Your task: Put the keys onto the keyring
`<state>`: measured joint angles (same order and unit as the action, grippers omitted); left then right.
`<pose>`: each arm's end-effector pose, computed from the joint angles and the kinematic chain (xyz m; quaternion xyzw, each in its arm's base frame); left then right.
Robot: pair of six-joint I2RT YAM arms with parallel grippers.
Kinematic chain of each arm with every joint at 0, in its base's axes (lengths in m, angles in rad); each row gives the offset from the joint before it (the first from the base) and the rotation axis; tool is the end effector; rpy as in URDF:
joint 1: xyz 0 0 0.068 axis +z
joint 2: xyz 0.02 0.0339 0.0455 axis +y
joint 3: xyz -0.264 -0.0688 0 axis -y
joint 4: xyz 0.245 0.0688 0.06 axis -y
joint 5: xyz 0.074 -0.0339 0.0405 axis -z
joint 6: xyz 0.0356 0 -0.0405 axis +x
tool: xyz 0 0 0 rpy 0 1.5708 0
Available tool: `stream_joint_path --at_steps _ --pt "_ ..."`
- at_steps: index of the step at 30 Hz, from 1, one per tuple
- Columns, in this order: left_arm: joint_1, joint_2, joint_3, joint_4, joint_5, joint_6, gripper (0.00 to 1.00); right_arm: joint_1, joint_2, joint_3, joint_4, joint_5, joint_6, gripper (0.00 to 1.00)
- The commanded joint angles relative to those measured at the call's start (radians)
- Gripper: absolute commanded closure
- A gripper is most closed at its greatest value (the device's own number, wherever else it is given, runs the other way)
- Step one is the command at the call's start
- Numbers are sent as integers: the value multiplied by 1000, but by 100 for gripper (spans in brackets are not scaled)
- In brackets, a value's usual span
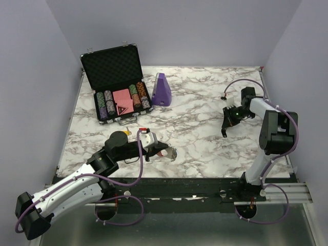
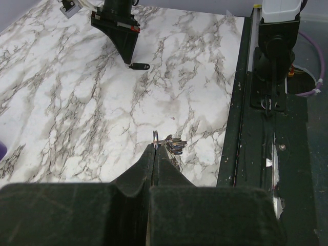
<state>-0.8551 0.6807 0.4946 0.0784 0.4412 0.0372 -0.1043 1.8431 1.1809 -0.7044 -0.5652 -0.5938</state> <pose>0.1016 -0.1400 0.2819 0.4452 0.5920 -0.4086 0.5333 0.3423 -0.0167 0.1626 -0.2591 0.9200 0.2272 0.1868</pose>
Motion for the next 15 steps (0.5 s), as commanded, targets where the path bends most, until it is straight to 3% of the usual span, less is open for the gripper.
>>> stream_joint_path --at_steps 1,15 --pt "-2 -7 19 14 5 10 100 21 22 22 13 87 25 100" --pt "-4 -7 19 15 5 13 100 41 47 43 -13 70 42 94"
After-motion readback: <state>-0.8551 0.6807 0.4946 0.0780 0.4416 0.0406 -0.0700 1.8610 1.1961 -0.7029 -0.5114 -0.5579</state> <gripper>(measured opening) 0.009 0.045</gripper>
